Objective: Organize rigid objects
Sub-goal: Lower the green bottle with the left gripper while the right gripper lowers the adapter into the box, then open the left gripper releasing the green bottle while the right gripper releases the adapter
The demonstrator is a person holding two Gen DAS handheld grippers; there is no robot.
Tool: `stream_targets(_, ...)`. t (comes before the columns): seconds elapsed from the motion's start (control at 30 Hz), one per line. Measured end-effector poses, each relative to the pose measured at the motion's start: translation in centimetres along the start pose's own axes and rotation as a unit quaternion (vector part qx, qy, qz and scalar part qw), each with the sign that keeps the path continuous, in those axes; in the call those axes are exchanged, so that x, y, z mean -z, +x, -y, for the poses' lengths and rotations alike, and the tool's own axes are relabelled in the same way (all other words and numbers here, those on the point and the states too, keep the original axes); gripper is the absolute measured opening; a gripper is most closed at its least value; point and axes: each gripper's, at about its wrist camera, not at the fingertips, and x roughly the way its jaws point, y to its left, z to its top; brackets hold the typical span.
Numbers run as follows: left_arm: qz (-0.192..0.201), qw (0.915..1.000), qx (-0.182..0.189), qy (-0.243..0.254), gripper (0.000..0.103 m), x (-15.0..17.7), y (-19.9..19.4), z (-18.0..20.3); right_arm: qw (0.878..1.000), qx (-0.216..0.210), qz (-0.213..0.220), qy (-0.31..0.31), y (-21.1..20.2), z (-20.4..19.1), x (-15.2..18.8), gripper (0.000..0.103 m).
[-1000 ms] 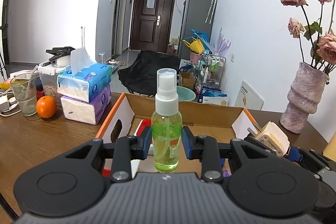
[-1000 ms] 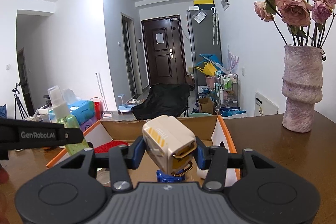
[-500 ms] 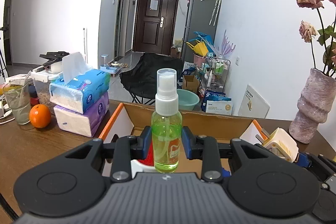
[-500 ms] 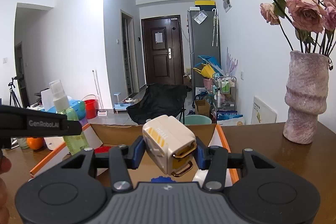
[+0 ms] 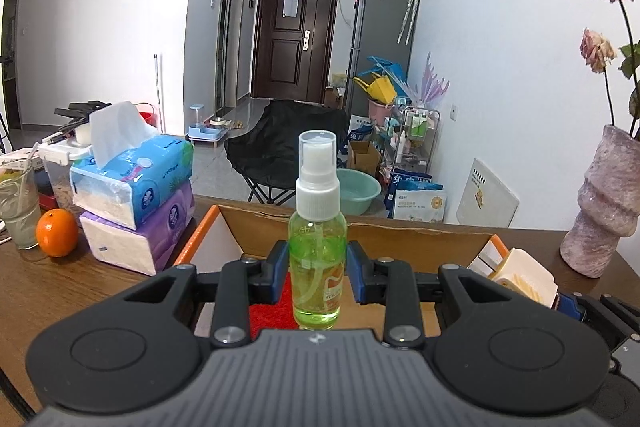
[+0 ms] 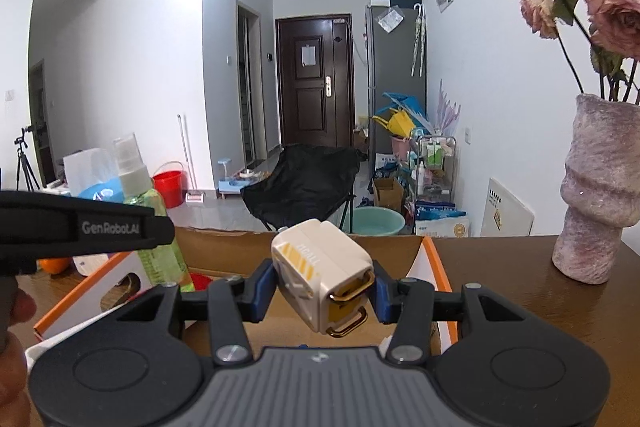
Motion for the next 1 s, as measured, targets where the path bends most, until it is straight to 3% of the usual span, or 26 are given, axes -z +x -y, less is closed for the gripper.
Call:
stream_targets(0.63,-0.023,0.9997,-0.002,0.01,0.033,0.8,2.4,0.1,0.998,0.02,-0.049,0.016,2.7,1.3,0.2,0.048)
stream_targets(0.7,-0.02,0.9997,-0.006,0.008,0.044,0.7,2.3,-0.1,0.998,0.026,-0.051,0.022,2.7,1.5,0.3,0.054)
stream_targets(0.77,-0.013,0.9998,-0.015,0.004,0.095,0.6,1.9,-0.3,0.998,0.035,-0.048,0.024,2.5,1.6,0.1,0.091)
stream_targets(0.8,-0.005,0.9996,-0.028,0.002,0.102,0.6,1.6,-0.5,0.998,0.039,-0.042,0.024,2.4,1.6,0.0,0.097)
stream_targets(0.87,0.007,0.9989,-0.046,0.002,0.103,0.4,1.2,-0.8,0.998,0.045,-0.036,0.023,2.1,1.6,-0.1,0.101)
stream_targets(1.0,0.006,0.999,-0.044,-0.007,0.103,0.2,0.9,-1.7,0.998,0.041,-0.04,0.022,2.2,1.6,0.0,0.103)
